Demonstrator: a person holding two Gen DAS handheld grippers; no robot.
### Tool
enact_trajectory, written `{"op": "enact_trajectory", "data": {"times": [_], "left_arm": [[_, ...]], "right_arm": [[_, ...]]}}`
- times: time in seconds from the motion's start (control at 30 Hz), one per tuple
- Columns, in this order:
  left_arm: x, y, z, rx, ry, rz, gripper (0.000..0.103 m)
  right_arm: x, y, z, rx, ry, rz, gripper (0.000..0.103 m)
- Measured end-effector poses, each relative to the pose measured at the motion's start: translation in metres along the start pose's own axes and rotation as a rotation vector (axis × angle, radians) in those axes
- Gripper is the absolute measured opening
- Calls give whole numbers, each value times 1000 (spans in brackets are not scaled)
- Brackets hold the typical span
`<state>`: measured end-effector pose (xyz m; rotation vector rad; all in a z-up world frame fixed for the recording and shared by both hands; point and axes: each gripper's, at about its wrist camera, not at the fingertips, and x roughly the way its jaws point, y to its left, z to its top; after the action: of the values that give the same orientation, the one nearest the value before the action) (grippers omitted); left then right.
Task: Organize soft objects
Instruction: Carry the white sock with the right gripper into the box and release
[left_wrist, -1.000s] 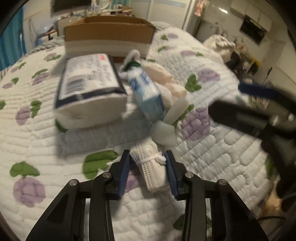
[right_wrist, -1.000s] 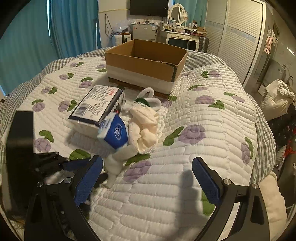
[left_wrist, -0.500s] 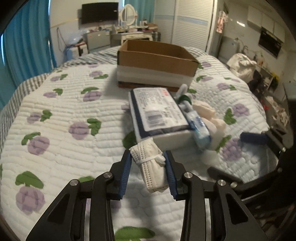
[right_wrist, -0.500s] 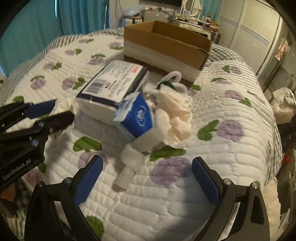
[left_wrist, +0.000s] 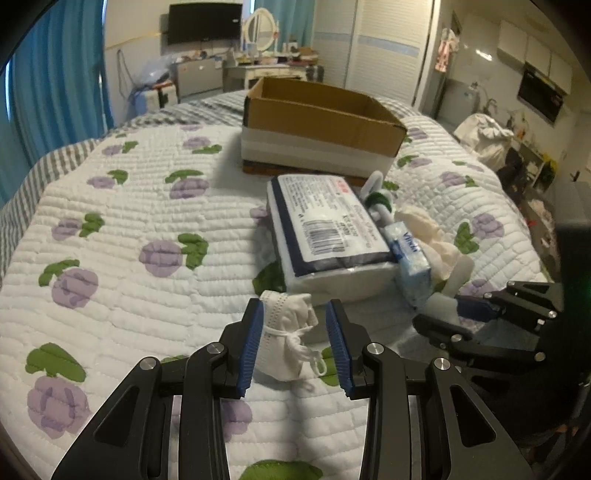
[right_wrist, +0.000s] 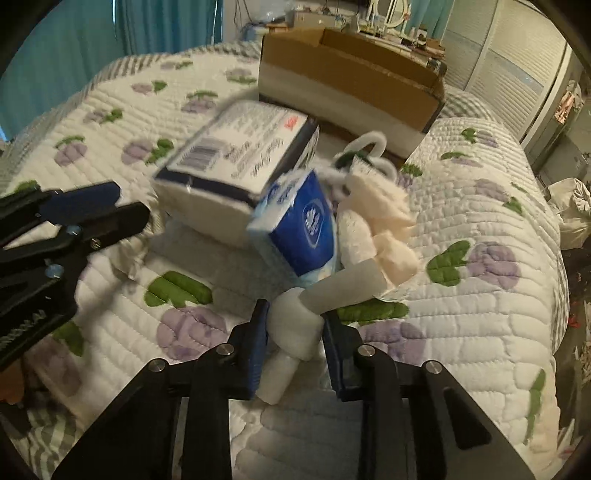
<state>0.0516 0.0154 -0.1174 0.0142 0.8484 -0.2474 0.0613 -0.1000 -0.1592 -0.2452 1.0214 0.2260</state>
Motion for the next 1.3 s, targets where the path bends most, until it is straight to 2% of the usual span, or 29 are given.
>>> {"op": "enact_trajectory", "data": {"times": [0.1,0.23,0.33,0.57,0.77,0.9,1.03,1.17,1.3], "left_arm": [[-11,-6,4,9,-21,-8,35],[-30,-21,17,53,-75,53,35],[-47,-27,35,58,-119,48,35],[-74,-28,97,46,-218,45,35],[-65,-30,154,74,-273,61,35],[-37,-27,187,88,-266,54,35],[0,-19,217,101,-234,55,35],[50,-10,242,113,-208,83,35],[94,-5,256,99,-157,70,35]], "right_arm": [[-20,-3,1,9,-42,20,28],[-59,-9,10,6,-134,44,28],[-83,-14,23,-2,-202,46,28],[-129,-38,70,-4,-331,65,28],[-143,-71,126,-1,-400,72,28],[-140,-91,169,-5,-425,69,28],[-117,-109,215,9,-426,87,28],[-69,-128,251,36,-382,118,28],[-4,-142,272,50,-292,134,28]]}}
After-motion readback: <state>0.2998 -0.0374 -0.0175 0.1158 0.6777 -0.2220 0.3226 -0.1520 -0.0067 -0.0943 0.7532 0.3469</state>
